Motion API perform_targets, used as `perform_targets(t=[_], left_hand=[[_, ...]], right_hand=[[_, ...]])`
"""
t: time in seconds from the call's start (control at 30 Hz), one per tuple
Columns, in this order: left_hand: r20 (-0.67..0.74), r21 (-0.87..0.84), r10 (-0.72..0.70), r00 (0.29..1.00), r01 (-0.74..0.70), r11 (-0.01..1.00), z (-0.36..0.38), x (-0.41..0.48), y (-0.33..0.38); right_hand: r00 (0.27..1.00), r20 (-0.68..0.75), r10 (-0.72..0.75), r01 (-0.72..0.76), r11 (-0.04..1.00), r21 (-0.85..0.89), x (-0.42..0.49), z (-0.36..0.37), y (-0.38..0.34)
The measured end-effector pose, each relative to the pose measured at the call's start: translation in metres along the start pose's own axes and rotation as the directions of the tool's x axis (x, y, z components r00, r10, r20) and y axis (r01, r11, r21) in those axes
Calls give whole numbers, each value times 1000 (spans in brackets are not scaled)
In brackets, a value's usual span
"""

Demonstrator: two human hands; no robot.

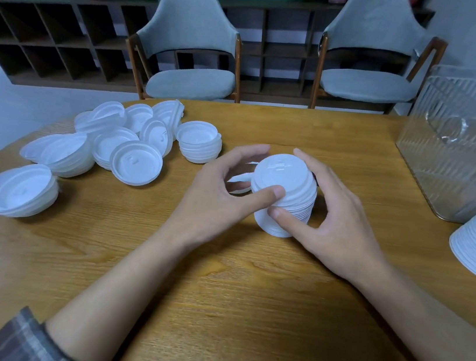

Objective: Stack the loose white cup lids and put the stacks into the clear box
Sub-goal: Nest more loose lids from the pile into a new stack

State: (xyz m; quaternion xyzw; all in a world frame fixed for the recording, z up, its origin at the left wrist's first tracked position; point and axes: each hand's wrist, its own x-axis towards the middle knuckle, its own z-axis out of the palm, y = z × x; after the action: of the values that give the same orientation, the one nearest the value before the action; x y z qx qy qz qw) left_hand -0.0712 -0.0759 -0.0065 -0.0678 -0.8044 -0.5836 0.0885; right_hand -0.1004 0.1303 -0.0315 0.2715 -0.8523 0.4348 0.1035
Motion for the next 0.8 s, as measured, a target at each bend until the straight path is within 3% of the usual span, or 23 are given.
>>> perform_targets(t=[0.17,0.5,0.8], left_hand=[[-48,-33,36,998,-38,999,5,-1,1],[-152,126,150,977,-131,983,13,-4,0],[-101,147,120,988,-104,984,14,-1,-8]], right_hand=[[1000,19,18,-18,1000,22,0,0,-1],[999,45,14,-15,1000,25,0,1,-1],[999,42,10,-11,1000,14,0,2,-1]])
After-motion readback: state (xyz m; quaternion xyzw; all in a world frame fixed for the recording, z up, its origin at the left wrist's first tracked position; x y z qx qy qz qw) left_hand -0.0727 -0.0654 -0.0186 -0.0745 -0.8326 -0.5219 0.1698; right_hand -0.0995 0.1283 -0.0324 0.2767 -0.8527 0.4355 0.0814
